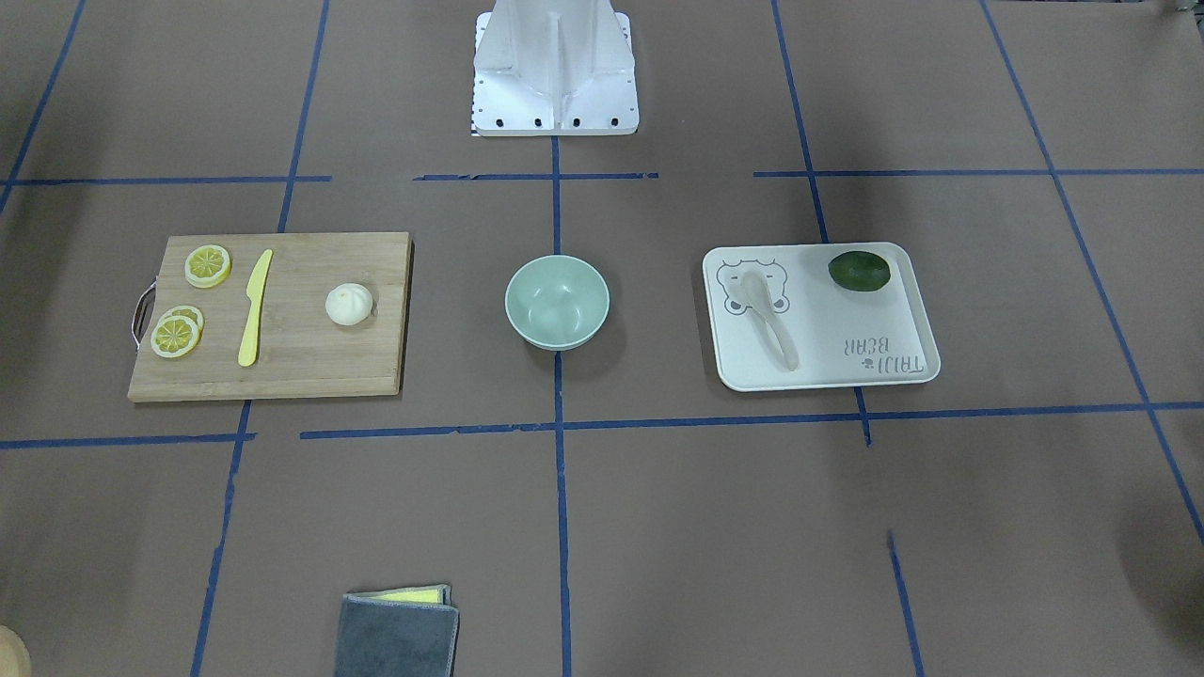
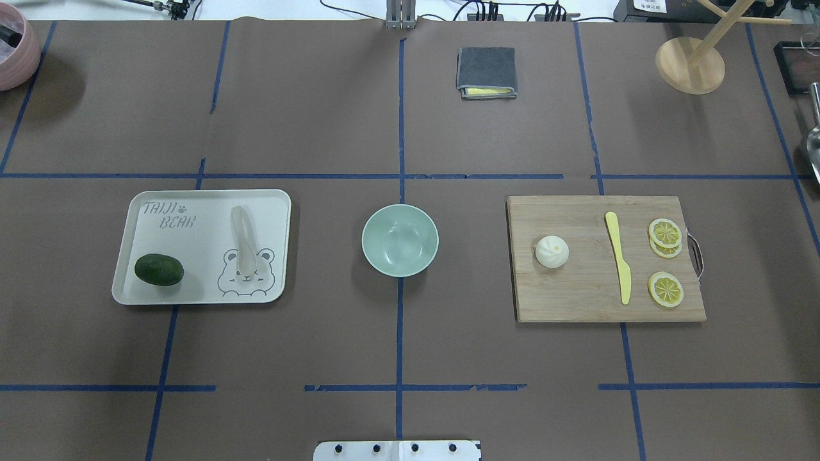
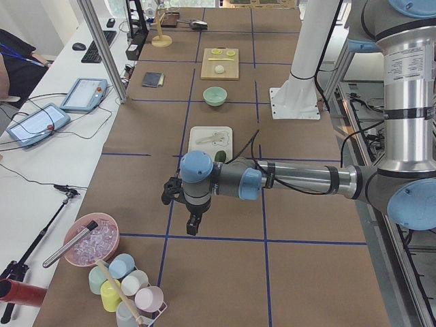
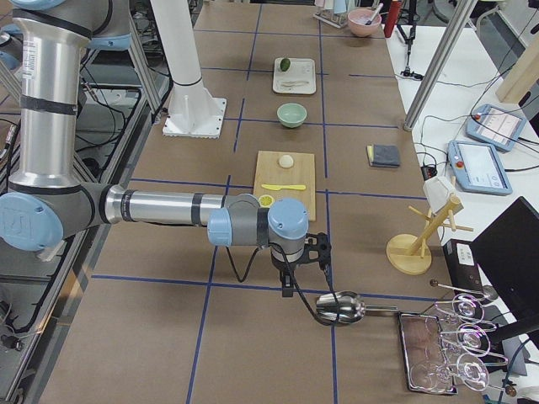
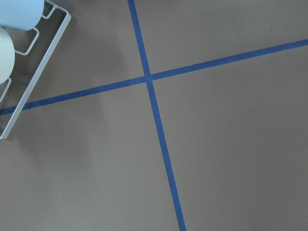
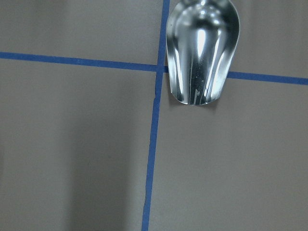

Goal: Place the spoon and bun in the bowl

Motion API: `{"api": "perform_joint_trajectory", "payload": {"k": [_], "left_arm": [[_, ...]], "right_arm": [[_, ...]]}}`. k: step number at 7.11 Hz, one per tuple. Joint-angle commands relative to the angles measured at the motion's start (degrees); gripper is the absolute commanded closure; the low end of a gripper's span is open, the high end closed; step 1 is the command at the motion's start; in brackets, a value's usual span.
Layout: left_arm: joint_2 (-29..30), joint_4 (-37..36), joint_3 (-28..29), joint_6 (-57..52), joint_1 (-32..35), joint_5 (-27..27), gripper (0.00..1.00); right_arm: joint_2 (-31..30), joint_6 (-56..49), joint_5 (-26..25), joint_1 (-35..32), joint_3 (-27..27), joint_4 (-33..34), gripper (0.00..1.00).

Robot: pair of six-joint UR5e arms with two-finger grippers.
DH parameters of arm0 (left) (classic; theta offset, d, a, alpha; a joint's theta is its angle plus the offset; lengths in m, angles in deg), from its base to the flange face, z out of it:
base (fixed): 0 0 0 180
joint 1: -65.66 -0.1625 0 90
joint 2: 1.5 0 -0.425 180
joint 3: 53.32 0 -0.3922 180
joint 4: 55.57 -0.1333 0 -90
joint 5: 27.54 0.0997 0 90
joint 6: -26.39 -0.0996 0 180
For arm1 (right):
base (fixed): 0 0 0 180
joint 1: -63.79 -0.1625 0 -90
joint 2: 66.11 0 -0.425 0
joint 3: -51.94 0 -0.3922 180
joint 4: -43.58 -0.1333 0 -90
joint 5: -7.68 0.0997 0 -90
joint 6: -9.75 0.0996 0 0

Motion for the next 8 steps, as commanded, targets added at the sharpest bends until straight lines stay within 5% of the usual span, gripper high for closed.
{"api": "perform_joint_trajectory", "payload": {"k": [1,3,6,8], "left_arm": [[0.29,2.16,-0.38,0.07,-0.09,0.64,0.00],[1.77,10.29,-1.79,0.16,-1.14,0.29,0.00],[5.82,35.28,0.31,0.69,-5.60,0.03,0.00],[11.17,42.16,1.73,21.37,-12.45,-0.85,0.00]], "right_arm": [[-0.05,0.19,0.13,0.09,-0.04,-8.97,0.00],[2.91,1.84,-0.66,0.18,-1.87,-15.77,0.00],[3.29,6.61,0.49,0.18,-2.50,-16.05,0.00],[3.20,6.08,0.22,0.18,-3.37,-16.05,0.00]]}}
